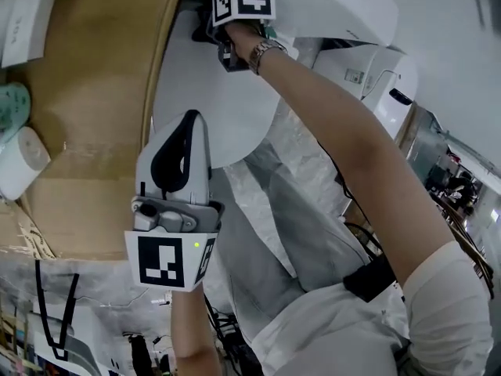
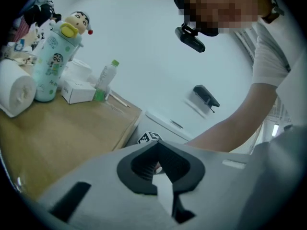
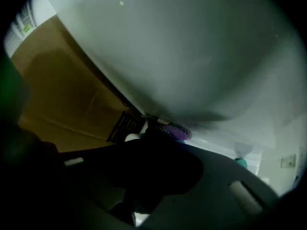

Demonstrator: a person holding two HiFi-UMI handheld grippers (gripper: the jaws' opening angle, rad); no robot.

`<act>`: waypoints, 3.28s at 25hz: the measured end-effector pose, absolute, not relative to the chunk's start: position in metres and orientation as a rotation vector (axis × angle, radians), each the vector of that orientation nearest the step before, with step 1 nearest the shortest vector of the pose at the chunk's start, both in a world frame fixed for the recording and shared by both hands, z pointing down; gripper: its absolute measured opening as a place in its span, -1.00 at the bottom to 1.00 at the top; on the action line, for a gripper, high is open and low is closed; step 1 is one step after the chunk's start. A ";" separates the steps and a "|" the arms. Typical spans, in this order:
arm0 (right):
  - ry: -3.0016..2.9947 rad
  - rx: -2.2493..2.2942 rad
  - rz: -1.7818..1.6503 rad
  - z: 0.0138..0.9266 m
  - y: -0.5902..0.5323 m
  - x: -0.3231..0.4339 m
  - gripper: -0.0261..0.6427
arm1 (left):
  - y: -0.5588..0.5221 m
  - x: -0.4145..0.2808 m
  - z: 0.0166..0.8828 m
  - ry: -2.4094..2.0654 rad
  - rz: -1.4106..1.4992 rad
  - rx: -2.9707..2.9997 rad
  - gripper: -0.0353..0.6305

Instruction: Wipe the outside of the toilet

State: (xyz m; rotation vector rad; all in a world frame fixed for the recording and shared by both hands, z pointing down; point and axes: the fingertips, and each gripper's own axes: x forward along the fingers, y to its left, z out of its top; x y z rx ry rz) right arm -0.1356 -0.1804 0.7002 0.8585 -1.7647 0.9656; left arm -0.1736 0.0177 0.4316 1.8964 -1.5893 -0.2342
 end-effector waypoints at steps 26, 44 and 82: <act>-1.990 0.108 0.148 0.695 -0.144 -0.159 -0.61 | 0.068 -0.121 0.419 -2.021 -0.306 1.524 -0.88; -2.010 0.026 0.111 0.717 -0.057 -0.172 -0.63 | 0.147 -0.126 0.439 -2.142 -0.420 1.316 -0.88; -1.791 -0.485 0.152 0.746 0.266 -0.106 -0.63 | 0.286 -0.145 0.446 -2.176 -0.511 1.286 -0.88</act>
